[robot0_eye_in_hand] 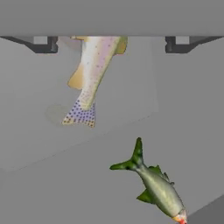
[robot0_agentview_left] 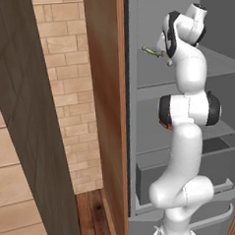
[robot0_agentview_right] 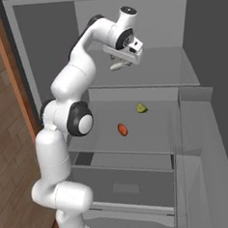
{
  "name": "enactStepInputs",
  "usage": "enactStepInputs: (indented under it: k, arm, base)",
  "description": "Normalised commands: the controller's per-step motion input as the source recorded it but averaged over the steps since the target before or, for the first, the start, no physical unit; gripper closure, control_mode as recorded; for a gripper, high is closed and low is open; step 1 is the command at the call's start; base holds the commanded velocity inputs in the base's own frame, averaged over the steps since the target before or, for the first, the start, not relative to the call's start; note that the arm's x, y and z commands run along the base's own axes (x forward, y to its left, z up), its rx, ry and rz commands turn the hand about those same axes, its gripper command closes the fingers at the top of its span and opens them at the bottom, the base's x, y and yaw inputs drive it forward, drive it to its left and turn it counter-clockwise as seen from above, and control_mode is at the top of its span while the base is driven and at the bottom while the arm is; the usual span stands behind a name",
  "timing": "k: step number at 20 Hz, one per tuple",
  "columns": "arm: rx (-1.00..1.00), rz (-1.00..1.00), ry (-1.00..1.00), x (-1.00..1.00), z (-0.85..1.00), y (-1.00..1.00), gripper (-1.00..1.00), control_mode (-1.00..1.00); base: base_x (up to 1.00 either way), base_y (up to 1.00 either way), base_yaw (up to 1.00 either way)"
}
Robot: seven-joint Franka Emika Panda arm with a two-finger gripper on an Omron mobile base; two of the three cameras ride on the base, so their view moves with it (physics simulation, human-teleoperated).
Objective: Transport the fish and sweet potato to the fridge. Place the fish on the rack containing meat and place the sweet potato on the rack containing the vegetable, ensuring meats and vegetables are on different racks.
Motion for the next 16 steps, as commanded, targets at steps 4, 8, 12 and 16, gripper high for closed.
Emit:
enactStepInputs:
  k: [4, 8, 12, 16]
  arm:
    - [0.0, 0.0, -0.36, 0.0, -0.18, 0.0, -1.0, -1.0]
    - [0.0, 0.0, -0.4, -0.06, 0.0, 0.0, -1.0, -1.0]
    - [0.0, -0.01, -0.05, -0.35, 0.13, 0.0, -1.0, -1.0]
    - [0.02, -0.02, 0.11, -0.86, 0.05, 0.01, -1.0, -1.0]
  base:
    - [0.0, 0.0, 0.0]
    - [0.0, 0.0, 0.0]
    - [0.0, 0.0, 0.0]
    - [0.0, 0.0, 0.0]
